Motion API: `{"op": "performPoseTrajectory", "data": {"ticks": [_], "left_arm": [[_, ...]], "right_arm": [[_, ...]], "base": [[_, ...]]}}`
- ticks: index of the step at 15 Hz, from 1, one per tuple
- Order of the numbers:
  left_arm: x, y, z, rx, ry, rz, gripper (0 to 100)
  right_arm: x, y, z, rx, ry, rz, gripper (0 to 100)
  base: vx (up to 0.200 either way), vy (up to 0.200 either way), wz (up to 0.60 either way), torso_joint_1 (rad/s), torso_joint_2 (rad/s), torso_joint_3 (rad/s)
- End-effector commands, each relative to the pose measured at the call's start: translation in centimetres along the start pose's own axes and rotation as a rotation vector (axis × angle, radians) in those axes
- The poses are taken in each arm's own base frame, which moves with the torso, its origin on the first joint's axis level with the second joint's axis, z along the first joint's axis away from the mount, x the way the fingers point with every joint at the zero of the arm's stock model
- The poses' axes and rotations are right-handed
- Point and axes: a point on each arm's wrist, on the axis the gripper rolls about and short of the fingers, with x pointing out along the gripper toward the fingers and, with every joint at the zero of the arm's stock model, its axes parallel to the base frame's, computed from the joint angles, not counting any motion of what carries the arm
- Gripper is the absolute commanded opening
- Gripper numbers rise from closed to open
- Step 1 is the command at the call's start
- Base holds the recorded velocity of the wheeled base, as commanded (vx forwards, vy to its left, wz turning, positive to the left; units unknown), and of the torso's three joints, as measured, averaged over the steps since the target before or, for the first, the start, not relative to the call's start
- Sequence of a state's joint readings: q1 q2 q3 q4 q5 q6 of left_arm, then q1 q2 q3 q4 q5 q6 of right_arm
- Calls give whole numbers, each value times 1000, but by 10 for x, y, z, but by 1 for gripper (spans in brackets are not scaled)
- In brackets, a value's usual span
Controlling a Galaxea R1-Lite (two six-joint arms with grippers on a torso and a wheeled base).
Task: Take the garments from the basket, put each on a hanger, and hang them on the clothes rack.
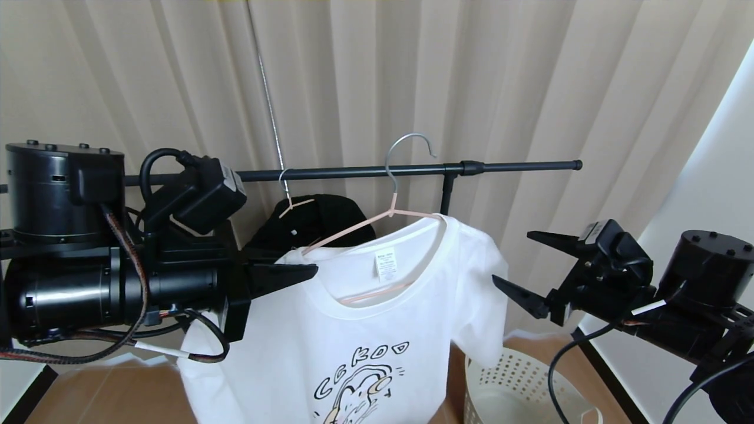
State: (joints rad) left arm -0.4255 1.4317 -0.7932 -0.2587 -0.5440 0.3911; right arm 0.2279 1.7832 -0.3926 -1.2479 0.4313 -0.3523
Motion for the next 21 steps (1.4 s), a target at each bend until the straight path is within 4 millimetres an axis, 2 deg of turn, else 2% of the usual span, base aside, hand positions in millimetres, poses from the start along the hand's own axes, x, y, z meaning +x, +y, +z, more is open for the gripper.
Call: {"op": "performPoseTrajectory", "data": {"ticks": [1,8,15,16,21], "left_arm": [[-12,-8,1,13,-18,9,0],[-24,-16,1,24,-34,13,0],[-30,-21,1,31,-44,12,0],[-32,-22,1,33,-48,14,0],[-35,-25,0,32,-48,16,0]], "right_arm": [[3,-1,-12,0,43,-11,100],[18,1,-33,25,114,-5,100],[29,3,-39,10,90,-23,100],[29,3,-39,10,88,-24,0],[30,0,-37,8,76,-33,0]], "base": [[0,0,0,0,0,0],[0,0,0,0,0,0],[0,0,0,0,0,0],[0,0,0,0,0,0],[0,0,0,0,0,0]]}}
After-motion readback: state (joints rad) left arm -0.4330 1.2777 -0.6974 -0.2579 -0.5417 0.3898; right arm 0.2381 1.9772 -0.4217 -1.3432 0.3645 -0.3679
